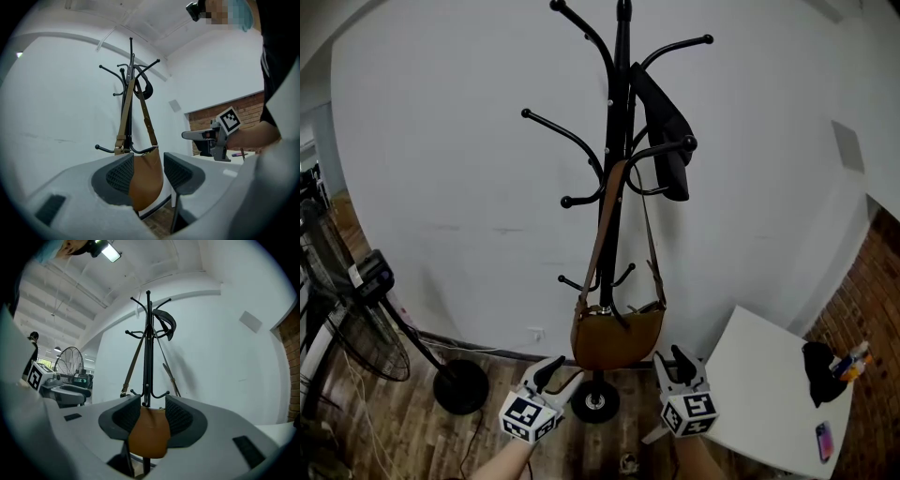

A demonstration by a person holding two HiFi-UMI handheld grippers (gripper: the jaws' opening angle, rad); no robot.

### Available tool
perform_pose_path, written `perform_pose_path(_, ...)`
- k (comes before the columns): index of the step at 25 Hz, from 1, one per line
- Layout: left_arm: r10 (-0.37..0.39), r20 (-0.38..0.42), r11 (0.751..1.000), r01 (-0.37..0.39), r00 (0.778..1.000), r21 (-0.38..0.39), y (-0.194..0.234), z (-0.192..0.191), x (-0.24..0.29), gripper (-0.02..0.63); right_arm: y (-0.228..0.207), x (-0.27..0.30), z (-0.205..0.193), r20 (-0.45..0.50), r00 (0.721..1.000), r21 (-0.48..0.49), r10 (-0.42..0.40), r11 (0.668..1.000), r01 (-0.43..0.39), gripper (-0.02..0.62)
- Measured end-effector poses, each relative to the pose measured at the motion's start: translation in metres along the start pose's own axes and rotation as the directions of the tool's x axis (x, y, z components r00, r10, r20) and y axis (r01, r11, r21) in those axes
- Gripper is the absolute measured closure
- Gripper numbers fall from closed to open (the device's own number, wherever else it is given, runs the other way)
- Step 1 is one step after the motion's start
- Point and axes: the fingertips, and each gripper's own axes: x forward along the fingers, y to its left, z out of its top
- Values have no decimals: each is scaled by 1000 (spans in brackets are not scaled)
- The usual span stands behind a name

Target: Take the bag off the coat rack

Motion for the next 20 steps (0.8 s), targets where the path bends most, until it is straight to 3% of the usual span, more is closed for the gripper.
perform_pose_path(7,87,32,996,-87,996,26,25,21,47,400,-41,55,7,4,999,-53,37,998,-37,443)
perform_pose_path(20,268,92,958,-275,959,78,75,64,116,376,-73,148,18,13,984,-136,180,975,-176,420)
